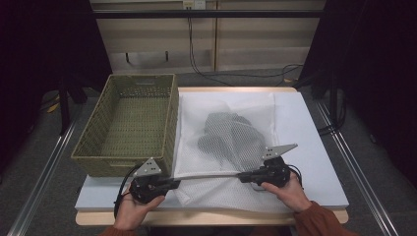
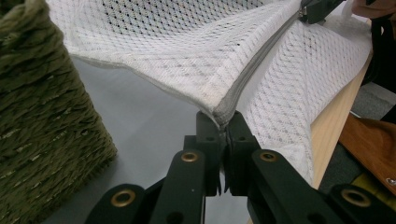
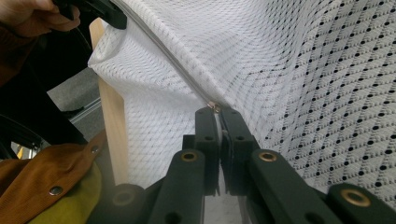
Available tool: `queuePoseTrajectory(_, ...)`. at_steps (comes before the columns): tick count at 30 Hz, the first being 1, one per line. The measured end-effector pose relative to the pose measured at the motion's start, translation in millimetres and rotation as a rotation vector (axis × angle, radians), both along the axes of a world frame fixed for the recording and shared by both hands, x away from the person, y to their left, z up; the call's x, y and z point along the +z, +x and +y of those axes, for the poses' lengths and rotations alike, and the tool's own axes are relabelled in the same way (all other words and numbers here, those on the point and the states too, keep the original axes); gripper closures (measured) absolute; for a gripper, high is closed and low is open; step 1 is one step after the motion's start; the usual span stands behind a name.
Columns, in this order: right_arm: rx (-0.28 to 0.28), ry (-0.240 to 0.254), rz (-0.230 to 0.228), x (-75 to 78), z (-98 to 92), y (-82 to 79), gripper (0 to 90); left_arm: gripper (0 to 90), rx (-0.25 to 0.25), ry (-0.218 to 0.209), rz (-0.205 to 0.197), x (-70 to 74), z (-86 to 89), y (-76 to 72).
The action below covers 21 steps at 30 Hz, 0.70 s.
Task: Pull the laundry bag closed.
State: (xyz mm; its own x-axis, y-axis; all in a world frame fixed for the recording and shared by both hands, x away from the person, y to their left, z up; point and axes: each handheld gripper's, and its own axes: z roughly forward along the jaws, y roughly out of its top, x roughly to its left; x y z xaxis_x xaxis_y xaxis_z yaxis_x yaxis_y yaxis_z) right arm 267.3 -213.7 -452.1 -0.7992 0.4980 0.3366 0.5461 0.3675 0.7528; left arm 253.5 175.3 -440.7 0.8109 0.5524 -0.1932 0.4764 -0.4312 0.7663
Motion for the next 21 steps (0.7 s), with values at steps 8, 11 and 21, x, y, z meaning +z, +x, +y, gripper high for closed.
queuePoseTrajectory(8,0.003,0.002,0.000,0.2,0.8,-0.5,86.9,86.9,0.008,0.003,-0.003,0.3,0.8,-0.1)
queuePoseTrajectory(11,0.002,-0.002,0.000,0.3,-0.5,-0.2,86.9,86.9,0.014,-0.004,0.004,0.3,2.5,0.4)
queuePoseTrajectory(21,-0.015,0.002,0.003,-1.8,-9.7,-5.0,86.9,86.8,0.012,-0.005,0.005,0.1,2.2,0.3)
